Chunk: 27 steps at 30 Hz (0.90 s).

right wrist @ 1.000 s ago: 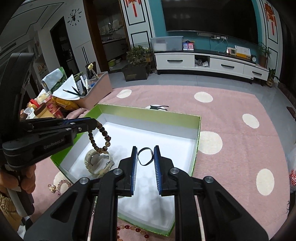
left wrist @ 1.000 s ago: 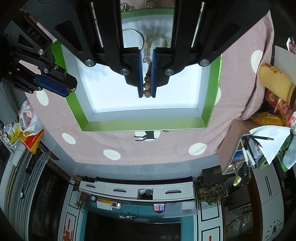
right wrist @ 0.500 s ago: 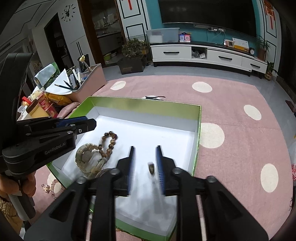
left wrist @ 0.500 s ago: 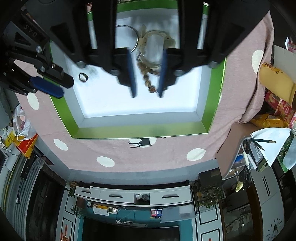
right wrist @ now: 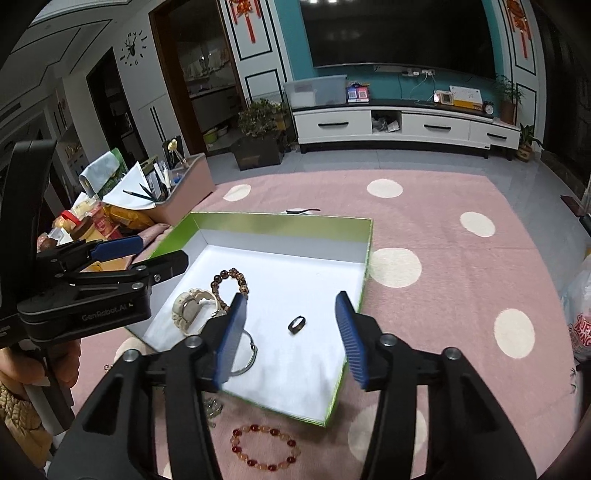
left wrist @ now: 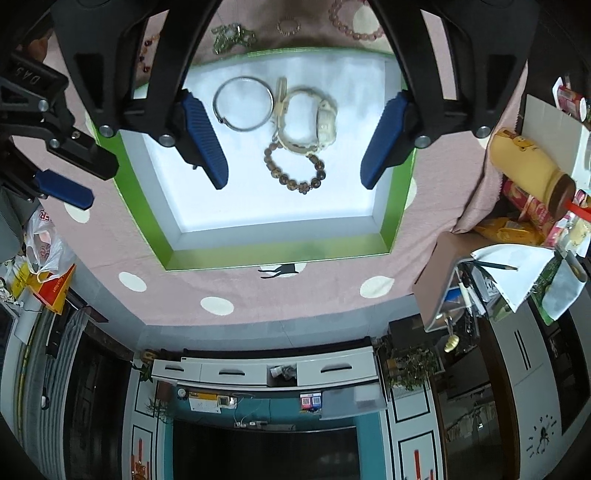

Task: Organize jewelry
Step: 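Open both tools to drop the bracelet and ring into the box, then move both tools back over the remaining jewelry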

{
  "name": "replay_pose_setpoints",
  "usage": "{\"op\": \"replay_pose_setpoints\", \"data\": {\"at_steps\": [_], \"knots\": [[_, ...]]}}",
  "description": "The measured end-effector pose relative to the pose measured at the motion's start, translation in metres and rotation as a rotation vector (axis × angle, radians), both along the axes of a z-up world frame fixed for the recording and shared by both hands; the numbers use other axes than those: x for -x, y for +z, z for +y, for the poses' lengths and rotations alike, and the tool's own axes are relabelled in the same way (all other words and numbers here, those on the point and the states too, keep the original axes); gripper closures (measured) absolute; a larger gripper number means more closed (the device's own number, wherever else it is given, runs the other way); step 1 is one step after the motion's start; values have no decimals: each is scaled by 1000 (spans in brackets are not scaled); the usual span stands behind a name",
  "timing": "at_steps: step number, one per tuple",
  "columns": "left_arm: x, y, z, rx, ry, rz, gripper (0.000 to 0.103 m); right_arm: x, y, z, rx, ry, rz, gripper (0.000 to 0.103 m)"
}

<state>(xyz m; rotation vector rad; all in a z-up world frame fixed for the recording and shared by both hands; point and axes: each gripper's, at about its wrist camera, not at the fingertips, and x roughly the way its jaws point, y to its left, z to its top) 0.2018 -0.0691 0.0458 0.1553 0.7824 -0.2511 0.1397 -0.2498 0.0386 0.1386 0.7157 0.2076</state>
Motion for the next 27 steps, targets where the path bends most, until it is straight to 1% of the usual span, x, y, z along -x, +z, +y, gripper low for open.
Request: {"op": "replay_pose_setpoints", "data": {"at_steps": [3,4,6,7,8,9,11,12,14,16,17,20,22,23,27], "knots": [[15,7,2,3,-3,-18,17,14,8,-3,5,-18,-12,31],[19,9,3,3,-4,-22,15,19,10,-5,3,-22,-15,30],[31,14,6,10,-2,-32,14,29,14,-7,1,-32,-16,23],[36,17,7,15,-4,-35,13,35,16,-8,4,-39,-19,20],[42,19,8,17,-4,-38,11,39,17,-9,7,-41,-21,18],[46,19,8,19,-3,-40,8,45,19,-9,9,-41,-23,17],[57,21,12,33,-5,-39,6,55,22,-10,6,-42,-22,16],[61,22,14,41,-6,-35,3,60,22,-10,6,-42,-21,16],[71,21,20,67,-4,-18,2,69,23,-10,3,-44,-20,16],[80,18,31,108,1,14,2,81,22,-11,-6,-51,-21,14],[84,15,36,129,4,32,2,86,22,-11,-9,-54,-23,11],[96,7,55,212,29,84,2,101,20,-13,-20,-59,-24,10],[104,3,68,258,44,92,2,108,18,-15,-28,-65,-21,10],[111,1,78,306,41,88,2,113,17,-16,-31,-67,-20,10],[130,-3,101,403,9,95,2,126,15,-20,-34,-80,-12,10]]}}
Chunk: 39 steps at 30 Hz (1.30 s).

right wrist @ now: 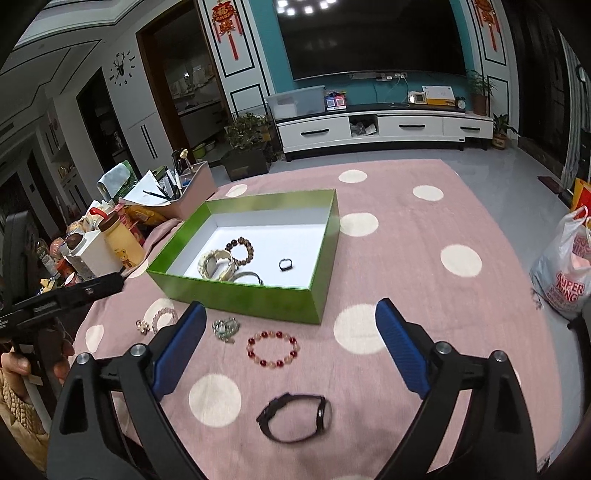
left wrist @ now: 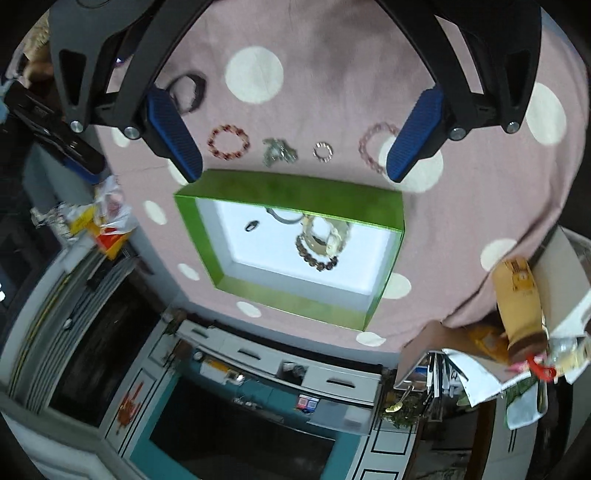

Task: Organize jewelry
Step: 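Move both tools back over the remaining jewelry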

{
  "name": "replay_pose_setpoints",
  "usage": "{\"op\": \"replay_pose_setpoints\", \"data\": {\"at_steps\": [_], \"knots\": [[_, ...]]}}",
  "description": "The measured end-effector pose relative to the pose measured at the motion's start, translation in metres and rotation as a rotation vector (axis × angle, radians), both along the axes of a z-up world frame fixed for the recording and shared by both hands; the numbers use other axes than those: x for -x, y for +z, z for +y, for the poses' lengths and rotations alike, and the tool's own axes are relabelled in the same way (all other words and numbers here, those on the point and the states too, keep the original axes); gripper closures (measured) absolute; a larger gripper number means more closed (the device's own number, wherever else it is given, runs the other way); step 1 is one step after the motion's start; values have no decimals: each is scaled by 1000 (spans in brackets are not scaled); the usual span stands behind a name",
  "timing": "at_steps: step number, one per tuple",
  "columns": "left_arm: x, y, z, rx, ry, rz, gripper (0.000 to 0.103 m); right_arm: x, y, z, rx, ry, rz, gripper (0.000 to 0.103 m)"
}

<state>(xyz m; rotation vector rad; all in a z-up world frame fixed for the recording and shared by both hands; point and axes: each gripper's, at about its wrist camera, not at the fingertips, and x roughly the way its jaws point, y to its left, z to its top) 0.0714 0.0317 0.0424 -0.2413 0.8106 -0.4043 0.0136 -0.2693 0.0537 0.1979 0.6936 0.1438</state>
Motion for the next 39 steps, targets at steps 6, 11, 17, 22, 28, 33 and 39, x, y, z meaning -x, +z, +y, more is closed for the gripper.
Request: {"op": "replay_pose_setpoints", "data": {"at_steps": [6,11,17,22,28,33,39], "knots": [[25,7,25,46,-40,-63,2,16,2,-3,7,7,-7,10],[31,-10,16,-204,-11,-31,2,26,-11,2,18,16,14,10],[38,-53,34,-208,145,17,2,32,-32,16,39,80,52,10],[36,-72,46,-223,188,62,3,29,-47,27,68,109,75,10],[29,-82,54,-235,197,62,16,19,-63,37,82,130,101,10],[21,-92,56,-247,199,88,33,6,-68,38,78,128,110,13],[4,-95,52,-276,178,90,44,-11,-74,35,51,121,130,23]]}}
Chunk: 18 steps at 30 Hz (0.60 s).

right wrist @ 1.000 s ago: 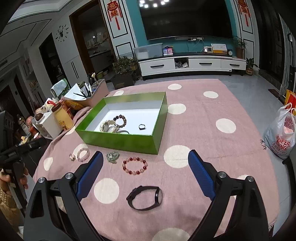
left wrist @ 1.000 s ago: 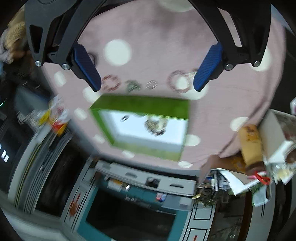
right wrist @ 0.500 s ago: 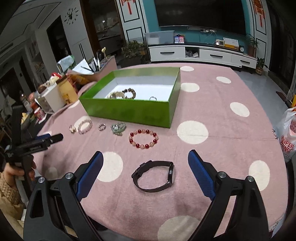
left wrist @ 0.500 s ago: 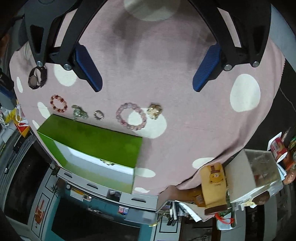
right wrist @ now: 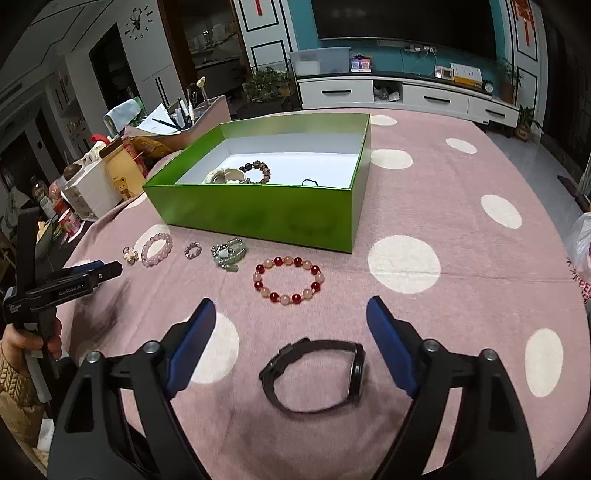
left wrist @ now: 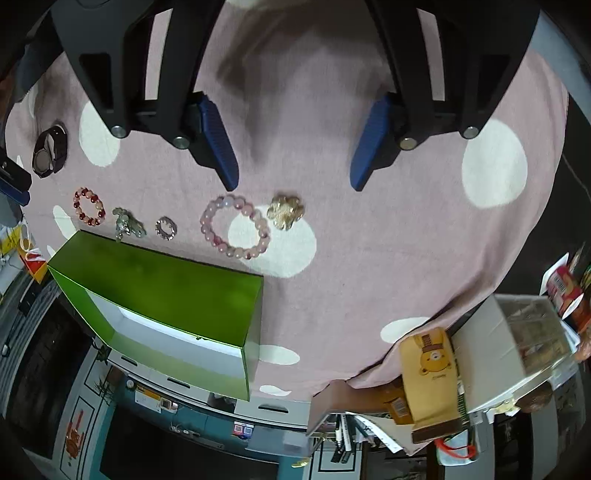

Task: Organize jewelry
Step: 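Move both tools back over the remaining jewelry, then grasp the gold flower brooch with the left tool while the right tool grasps the red-and-pink bead bracelet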

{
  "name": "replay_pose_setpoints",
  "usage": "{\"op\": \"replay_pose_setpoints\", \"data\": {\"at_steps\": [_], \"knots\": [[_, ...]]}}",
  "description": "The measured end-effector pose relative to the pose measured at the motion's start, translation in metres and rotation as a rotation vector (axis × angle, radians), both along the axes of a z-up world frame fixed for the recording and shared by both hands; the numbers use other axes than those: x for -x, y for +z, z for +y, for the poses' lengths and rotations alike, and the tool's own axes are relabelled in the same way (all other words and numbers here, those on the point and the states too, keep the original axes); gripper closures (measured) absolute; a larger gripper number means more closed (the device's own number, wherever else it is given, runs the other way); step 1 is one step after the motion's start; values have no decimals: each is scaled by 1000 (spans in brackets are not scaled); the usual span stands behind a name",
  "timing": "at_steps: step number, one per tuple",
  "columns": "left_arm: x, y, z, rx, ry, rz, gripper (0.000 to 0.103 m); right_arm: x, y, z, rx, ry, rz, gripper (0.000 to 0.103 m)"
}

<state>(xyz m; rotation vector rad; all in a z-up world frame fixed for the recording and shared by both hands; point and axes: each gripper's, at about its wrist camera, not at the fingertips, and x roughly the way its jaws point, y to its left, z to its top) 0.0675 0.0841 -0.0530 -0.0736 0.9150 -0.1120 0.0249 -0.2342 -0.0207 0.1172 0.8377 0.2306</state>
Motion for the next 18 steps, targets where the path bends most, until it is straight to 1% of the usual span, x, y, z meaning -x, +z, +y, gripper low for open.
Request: {"op": "replay_pose_setpoints", "data": {"at_steps": [2,4,6,9,16,18], "knots": [[-6,-2,-3,-13,-10,4,52,-5,-2,0,-2,2,9,28],[-12,-4,-5,-24,-19,9,56,-12,-4,1,6,4,22,33],[-16,-7,-6,-32,-25,14,62,-17,-6,2,9,4,34,39],[-20,-10,-8,-44,-37,20,68,-24,-10,3,17,0,52,44],[-28,-12,-12,-59,-62,14,72,-43,-24,4,37,-10,110,57],[-30,-12,-14,-70,-67,11,76,-48,-28,6,51,-12,126,61]]}}
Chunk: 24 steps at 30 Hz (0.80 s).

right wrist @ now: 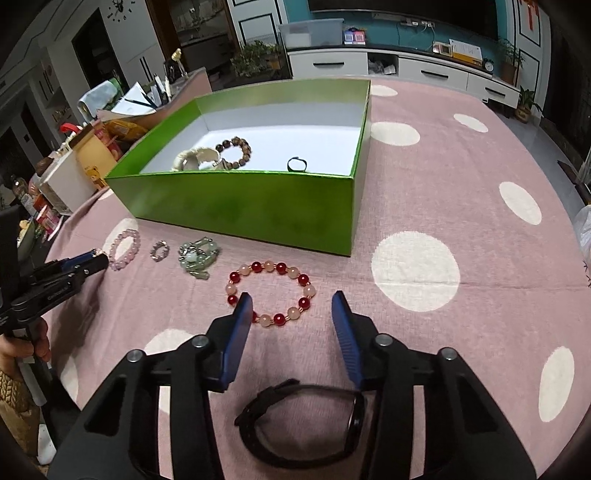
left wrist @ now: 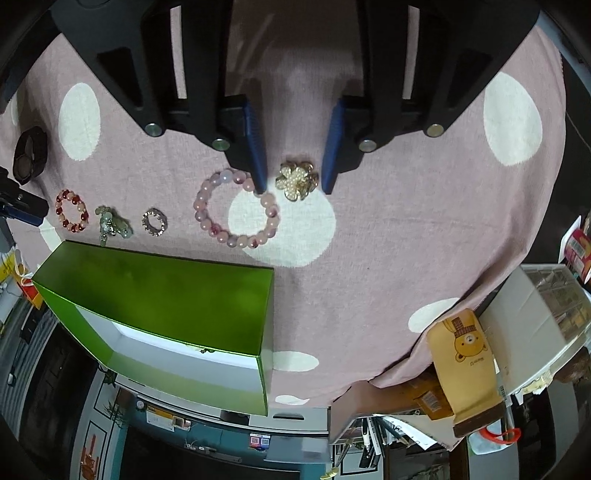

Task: Organize jewelry
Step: 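Grasp the gold flower brooch with the left tool while the right tool grasps the red-and-pink bead bracelet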

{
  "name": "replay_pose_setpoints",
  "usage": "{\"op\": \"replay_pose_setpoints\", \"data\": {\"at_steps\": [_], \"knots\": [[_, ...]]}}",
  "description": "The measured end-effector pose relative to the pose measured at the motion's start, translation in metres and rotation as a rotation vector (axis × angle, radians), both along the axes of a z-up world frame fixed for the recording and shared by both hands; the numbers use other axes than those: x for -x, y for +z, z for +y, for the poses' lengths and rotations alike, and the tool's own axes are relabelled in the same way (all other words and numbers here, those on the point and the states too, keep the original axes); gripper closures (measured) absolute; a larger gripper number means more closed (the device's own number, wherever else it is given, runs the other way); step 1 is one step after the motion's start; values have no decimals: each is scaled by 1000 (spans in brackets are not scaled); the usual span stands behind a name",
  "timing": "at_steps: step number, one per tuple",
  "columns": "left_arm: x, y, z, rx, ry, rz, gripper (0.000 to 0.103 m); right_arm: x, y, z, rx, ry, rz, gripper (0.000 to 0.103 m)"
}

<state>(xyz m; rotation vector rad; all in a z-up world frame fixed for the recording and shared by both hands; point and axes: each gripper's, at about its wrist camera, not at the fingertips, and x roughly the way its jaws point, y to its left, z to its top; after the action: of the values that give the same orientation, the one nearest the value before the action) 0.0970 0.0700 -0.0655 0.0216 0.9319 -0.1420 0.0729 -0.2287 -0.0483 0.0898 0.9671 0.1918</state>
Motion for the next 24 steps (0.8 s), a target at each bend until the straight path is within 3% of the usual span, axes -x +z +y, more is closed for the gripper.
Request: {"op": "replay_pose_setpoints", "data": {"at_steps": [8,17,24], "knots": [[-4,-1,0,-1,-24,-16,79,-15,-12,8,52,-4,61,75],[-1,-2,2,15,-17,-26,80,-19,-14,15,135,9,47,96],[5,6,6,39,-5,-32,80,-12,-1,16,126,10,-8,96]]}}
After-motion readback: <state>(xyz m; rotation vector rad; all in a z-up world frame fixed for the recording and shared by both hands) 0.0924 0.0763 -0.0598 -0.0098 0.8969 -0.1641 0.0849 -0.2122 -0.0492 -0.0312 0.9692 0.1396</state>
